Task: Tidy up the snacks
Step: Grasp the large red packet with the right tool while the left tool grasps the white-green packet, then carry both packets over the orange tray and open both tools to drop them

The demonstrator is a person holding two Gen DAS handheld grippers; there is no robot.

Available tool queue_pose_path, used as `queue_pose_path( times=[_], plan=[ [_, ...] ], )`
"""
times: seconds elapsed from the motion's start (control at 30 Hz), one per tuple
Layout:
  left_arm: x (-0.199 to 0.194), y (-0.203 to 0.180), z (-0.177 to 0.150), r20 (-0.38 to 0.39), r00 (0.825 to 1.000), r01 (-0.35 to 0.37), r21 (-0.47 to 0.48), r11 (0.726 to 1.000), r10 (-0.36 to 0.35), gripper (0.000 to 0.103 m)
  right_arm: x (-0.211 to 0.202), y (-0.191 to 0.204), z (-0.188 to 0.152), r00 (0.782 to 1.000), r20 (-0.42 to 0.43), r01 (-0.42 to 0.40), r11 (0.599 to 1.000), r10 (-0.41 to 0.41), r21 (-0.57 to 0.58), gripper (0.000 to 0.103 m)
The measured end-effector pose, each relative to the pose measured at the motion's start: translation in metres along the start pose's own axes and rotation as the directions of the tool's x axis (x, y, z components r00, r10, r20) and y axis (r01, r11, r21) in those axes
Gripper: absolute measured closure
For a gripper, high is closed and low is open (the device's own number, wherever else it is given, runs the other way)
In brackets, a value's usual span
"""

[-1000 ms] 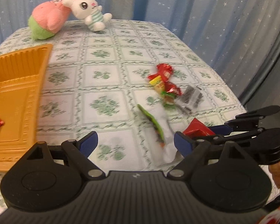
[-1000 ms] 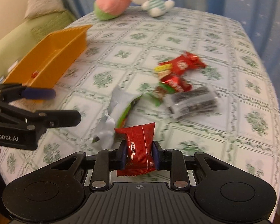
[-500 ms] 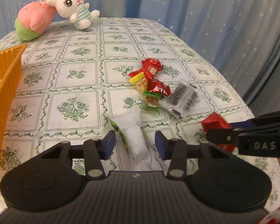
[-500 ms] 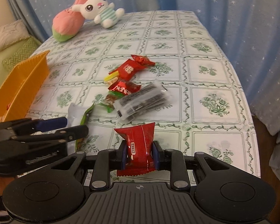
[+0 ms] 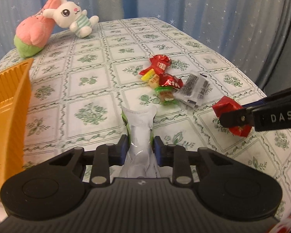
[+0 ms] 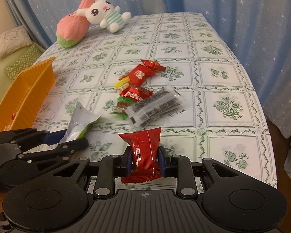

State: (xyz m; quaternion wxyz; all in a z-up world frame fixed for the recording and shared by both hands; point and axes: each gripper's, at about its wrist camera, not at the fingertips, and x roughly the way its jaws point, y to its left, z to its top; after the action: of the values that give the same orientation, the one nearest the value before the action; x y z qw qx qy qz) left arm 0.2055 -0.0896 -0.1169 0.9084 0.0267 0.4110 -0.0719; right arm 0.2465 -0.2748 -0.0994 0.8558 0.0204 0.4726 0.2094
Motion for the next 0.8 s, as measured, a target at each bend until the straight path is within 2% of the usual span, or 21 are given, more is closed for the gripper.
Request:
queue_pose_path(
  times=[0.33,0.8],
  plan=[
    [-0.052,0.028,0.001,0.042,0.999,0.001,-0.055,0.998,0.001,0.078,-0.028,0.032,0.001,0.998,0.059,-0.016,1.000,0.016,0.006,0.075],
    [-0.139,0.066,-0.014,0.096,0.995,-0.002,-0.090,0.996,0.010,0.078,-0.071,0.110,-0.024,0.989,0.143,-0.046,0.999,0.045,0.005,0.075]
  ],
)
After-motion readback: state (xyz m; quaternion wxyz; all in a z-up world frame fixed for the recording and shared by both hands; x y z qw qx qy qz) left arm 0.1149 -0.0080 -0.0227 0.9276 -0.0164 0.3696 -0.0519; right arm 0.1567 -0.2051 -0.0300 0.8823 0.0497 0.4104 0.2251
